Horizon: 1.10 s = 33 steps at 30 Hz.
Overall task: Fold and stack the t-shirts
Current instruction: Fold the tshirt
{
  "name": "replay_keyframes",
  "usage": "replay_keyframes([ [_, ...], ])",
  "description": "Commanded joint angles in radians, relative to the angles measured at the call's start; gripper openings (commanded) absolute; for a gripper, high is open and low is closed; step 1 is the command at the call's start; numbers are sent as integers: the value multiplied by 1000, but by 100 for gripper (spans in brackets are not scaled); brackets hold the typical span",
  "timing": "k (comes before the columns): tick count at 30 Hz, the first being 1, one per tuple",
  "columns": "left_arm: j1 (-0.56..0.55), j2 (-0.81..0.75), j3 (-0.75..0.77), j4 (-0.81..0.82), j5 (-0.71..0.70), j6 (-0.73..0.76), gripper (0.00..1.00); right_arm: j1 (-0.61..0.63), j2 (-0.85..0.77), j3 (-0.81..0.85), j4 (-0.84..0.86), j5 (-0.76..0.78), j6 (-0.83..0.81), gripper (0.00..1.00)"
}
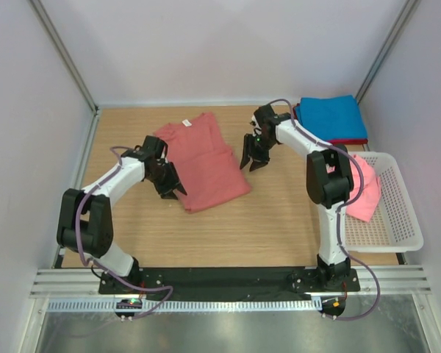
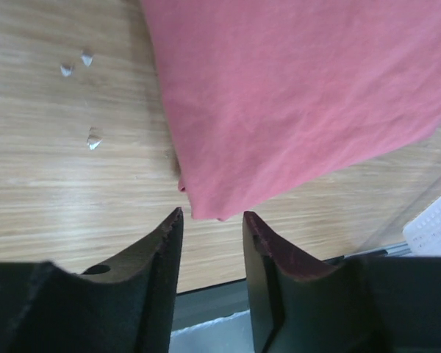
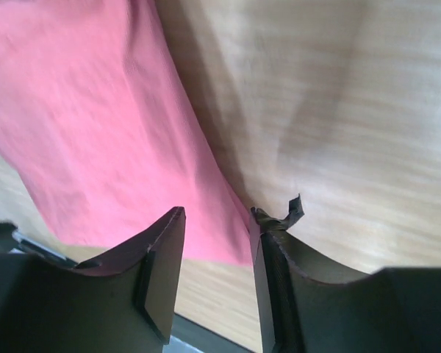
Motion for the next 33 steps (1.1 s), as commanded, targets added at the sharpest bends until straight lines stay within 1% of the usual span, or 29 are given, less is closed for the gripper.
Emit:
replay_keyframes([
  [1, 4, -15, -31, 30, 59, 7, 41, 6, -106, -94, 2, -47, -100, 48],
  [4, 4, 25, -56, 61, 115, -1, 44, 8, -114, -136, 12, -43, -143, 50],
  [6, 4, 32, -80, 105, 125, -8, 44, 8, -105, -157, 30, -57, -160, 49],
  [7, 7, 29, -86, 119, 131, -16, 45, 8, -102, -166, 53, -78, -160, 48],
  [9, 10, 28, -91, 145, 126, -18, 45, 6, -100, -204, 78, -109, -149, 43],
  [11, 18, 48, -90, 153, 122, -15, 43, 6, -112, -240, 110, -114, -136, 38],
  [12, 23, 59, -90, 153, 125, -15, 43, 6, -128, -281, 120, -111, -123, 37],
  [14, 33, 90, -87, 149, 117, -2, 36, 6, -151, -327, 147, -85, -108, 33],
  [15, 42, 97, -85, 149, 110, 2, 30, 8, -177, -376, 156, -79, -91, 30],
  [16, 49, 105, -76, 149, 102, 7, 15, 8, -191, -402, 174, -76, -82, 23],
  [18, 67, 125, -62, 145, 83, 18, 6, 16, -221, -483, 199, -59, -57, 15],
  [19, 87, 131, -53, 144, 85, 22, 0, 19, -253, -513, 220, -50, -27, 8],
  [22, 116, 153, 13, 98, 56, 48, 0, 35, -328, -606, 257, -14, 44, 4],
  [23, 116, 159, 56, 40, 34, 61, 0, 37, -344, -626, 262, -7, 59, 3],
  [24, 116, 162, 80, 5, 13, 80, 7, 42, -359, -651, 265, 13, 76, 3],
  [26, 116, 145, 96, -67, -33, 88, 24, 45, -398, -668, 271, 21, 116, 7],
  [27, 115, 103, 87, -77, -45, 90, 32, 46, -408, -674, 272, 24, 125, 8],
  [30, 101, 17, 29, -59, -23, 79, 37, 46, -430, -663, 263, 30, 148, 16],
  [31, 95, -23, 16, -51, -6, 68, 37, 49, -430, -654, 250, 32, 150, 20],
  [32, 86, -43, 6, -17, 43, 61, 36, 48, -428, -645, 242, 30, 150, 21],
  [33, 76, -56, -17, 10, 78, 52, 32, 48, -425, -622, 233, 35, 148, 23],
])
